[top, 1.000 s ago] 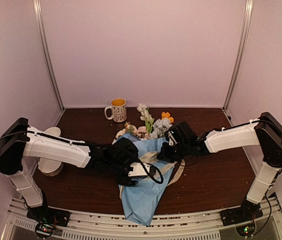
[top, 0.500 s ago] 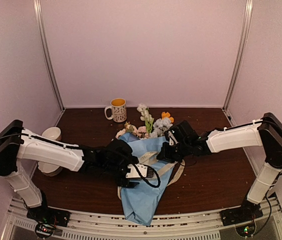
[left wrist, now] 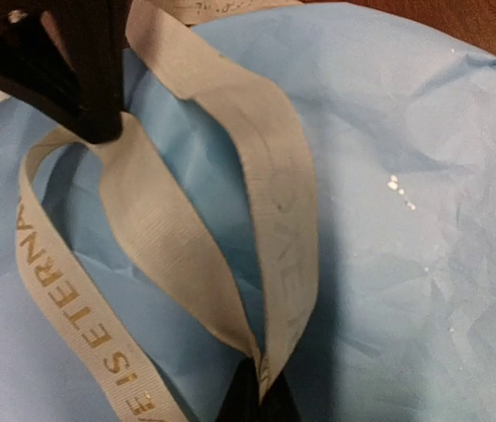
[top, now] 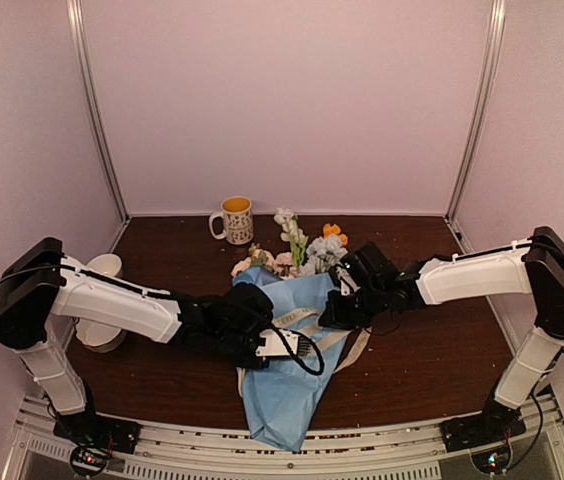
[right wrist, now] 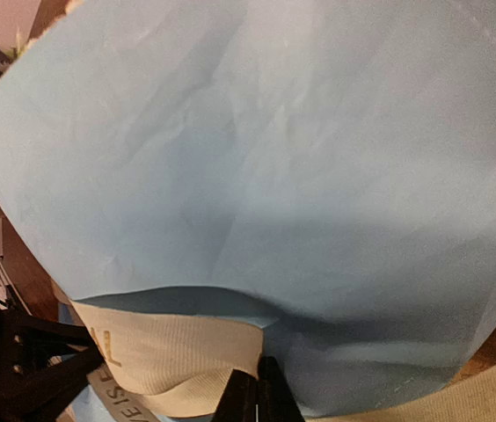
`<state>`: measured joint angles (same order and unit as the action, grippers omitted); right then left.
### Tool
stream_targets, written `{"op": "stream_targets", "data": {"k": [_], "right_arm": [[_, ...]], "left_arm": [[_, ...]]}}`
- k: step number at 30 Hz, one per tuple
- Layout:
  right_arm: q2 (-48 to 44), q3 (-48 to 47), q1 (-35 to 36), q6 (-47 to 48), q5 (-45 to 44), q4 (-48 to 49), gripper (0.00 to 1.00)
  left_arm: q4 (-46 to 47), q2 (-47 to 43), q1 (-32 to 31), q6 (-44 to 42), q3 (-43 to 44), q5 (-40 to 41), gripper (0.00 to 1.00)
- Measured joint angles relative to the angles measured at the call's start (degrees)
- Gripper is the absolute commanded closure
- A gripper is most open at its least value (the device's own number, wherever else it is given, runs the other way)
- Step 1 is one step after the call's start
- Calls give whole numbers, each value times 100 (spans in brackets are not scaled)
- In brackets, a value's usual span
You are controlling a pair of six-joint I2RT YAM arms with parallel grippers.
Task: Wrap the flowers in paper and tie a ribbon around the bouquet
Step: Cross the ribbon over the folded bouquet.
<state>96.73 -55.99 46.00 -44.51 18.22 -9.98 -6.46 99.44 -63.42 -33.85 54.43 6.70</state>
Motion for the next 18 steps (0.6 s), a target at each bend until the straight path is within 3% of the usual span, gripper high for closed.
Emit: {"op": "stream_targets", "data": {"k": [9, 18], "right_arm": [[-4, -157, 203, 767, 190, -973, 100], [-94, -634, 479, 1716, 339, -2052, 76]], "left_arm": [[544, -852, 227, 426, -188, -380, 100], [649, -1060, 387, 682, -249, -822, 100]]}}
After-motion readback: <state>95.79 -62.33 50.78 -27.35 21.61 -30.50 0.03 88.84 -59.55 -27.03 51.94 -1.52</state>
